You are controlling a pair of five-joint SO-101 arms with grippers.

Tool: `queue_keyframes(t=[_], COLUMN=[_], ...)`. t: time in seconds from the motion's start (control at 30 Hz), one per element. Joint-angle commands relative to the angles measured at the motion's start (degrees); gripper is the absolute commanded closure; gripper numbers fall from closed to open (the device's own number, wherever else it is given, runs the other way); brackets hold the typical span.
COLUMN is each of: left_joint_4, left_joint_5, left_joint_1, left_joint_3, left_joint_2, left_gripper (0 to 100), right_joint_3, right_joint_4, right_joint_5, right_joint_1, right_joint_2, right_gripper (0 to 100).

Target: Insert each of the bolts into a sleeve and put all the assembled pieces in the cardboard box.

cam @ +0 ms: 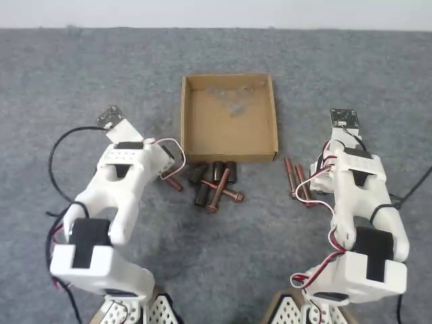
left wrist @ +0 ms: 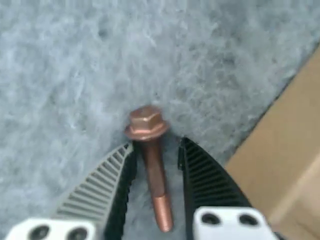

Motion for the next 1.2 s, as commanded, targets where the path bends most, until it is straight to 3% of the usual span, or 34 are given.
queue_keyframes(t=[0.0,0.2,0.43,0.8,1.17], left_joint_4=[1.4,2.6,2.6,6.9,-5.3], left_joint_5=[0.9,0.6,-2.5,-17.3,-20.7], left_joint_1=[-3.3,-3.2,-1.8,1.8,1.3], left_joint_3=[-5.9,-7.3,-7.0,-0.6,17.5], left_joint_2=[1.6,2.5,2.5,-8.9,-28.1], left_gripper=[86,99,99,99,99], right_joint_3=[-2.4,-2.4,-2.4,-2.4,-5.2], right_joint_4=[-0.7,-0.7,-0.7,-0.7,-0.3], right_joint_5=[-0.1,-0.1,-0.1,-0.1,-0.1], right_joint_1=[0.2,0.2,0.2,0.2,-1.2], right_joint_2=[-0.1,-0.1,-0.1,-0.1,-3.0], right_gripper=[99.2,99.2,99.2,99.2,99.2])
